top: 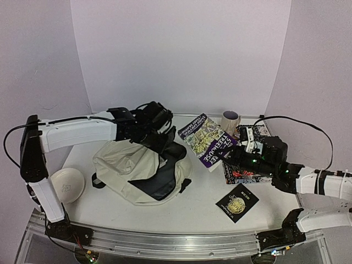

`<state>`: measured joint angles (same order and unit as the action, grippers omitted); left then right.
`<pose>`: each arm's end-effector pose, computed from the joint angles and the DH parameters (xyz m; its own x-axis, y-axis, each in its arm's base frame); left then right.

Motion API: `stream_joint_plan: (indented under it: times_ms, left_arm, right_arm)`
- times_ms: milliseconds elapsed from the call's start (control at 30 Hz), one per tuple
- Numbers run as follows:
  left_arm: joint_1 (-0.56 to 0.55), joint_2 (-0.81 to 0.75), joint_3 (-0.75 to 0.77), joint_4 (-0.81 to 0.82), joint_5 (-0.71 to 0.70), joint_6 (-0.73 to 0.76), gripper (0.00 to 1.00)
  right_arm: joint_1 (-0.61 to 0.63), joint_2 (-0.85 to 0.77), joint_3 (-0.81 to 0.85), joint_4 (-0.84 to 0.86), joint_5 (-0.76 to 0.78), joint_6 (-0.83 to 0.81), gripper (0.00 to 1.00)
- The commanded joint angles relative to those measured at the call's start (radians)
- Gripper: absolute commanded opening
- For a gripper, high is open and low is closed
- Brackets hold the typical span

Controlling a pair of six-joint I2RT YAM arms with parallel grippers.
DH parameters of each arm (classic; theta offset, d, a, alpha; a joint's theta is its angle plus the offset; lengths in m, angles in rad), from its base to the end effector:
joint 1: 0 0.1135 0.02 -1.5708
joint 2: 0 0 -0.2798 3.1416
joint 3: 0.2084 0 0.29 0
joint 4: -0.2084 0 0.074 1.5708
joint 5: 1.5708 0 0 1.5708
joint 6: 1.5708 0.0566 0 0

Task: Pack the student bag
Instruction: Pick up the largest pocket of the bag from the student bag, then place the book in the largest pocket of the bag.

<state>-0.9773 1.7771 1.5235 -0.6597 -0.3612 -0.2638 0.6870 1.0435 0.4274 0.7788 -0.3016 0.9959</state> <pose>0.2652 -0.3574 0.2738 -0.5981 0.4504 -0.6629 0.5167 0.8490 0.1107 0.1995 0.1854 0.2611 -0.6303 0.5194 -0.5769 -0.5576 0.2141 0.8020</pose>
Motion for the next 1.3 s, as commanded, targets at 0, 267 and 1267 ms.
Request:
stream_joint_plan:
  times_ms: [0, 267, 1267]
  left_arm:
    - [0.015, -0.138, 0.094, -0.016, 0.042, 0.041, 0.00]
    - [0.017, -0.146, 0.163, -0.028, 0.100, 0.036, 0.00]
    - [0.034, -0.195, 0.200, 0.030, 0.048, -0.094, 0.00]
  right_arm:
    - [0.034, -0.003, 0.054, 0.054, -0.035, 0.003, 0.00]
    - [0.130, 0.102, 0.096, 0.103, -0.029, 0.050, 0.00]
    - [0.294, 0.826, 0.576, 0.354, 0.000, 0.259, 0.00]
